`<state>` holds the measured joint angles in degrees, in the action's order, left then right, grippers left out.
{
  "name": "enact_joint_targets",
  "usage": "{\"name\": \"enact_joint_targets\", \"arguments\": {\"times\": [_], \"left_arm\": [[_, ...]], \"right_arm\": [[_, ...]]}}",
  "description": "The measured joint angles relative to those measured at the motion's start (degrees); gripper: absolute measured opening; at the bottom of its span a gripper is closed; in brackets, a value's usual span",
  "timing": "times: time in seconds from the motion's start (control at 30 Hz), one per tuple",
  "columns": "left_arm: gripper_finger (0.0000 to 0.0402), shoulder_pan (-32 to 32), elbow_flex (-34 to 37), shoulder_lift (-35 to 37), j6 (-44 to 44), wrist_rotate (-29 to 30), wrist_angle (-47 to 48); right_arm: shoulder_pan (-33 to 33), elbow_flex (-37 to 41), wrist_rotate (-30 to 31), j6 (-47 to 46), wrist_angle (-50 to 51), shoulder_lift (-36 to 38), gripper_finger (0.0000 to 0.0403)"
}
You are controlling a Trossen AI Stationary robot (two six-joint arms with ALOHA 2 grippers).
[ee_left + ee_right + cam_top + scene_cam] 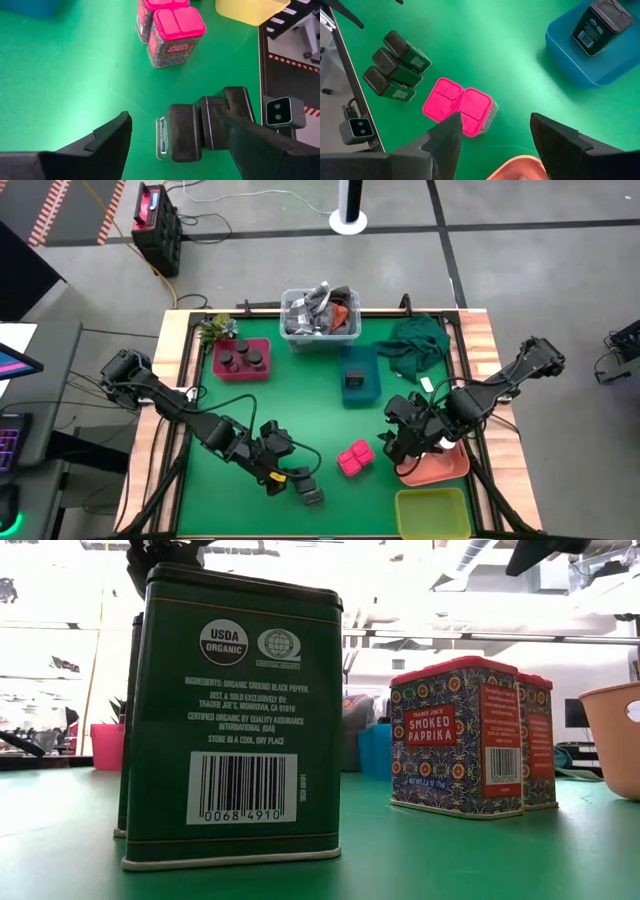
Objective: Sort spices by type
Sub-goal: Put the black seasoning can into the blue bin
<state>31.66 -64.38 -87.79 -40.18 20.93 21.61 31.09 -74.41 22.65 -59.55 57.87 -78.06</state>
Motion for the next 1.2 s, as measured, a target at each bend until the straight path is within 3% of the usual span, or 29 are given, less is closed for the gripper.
{"name": "enact_joint_targets", "arguments": {"times": [0.8, 1.2], "left_arm": [[0.0295, 0.0, 0.0, 0.4, -4.5, -0.1, -0.1], [0.0295, 1.0, -2.4, -0.8, -1.4, -6.2, 3.2]], "right_arm": [[-0.5, 0.0, 0.0, 0.0, 0.5, 0.0, 0.026], [-0.9, 0.0, 0.1, 1.6, 0.3, 0.0, 0.026]]}}
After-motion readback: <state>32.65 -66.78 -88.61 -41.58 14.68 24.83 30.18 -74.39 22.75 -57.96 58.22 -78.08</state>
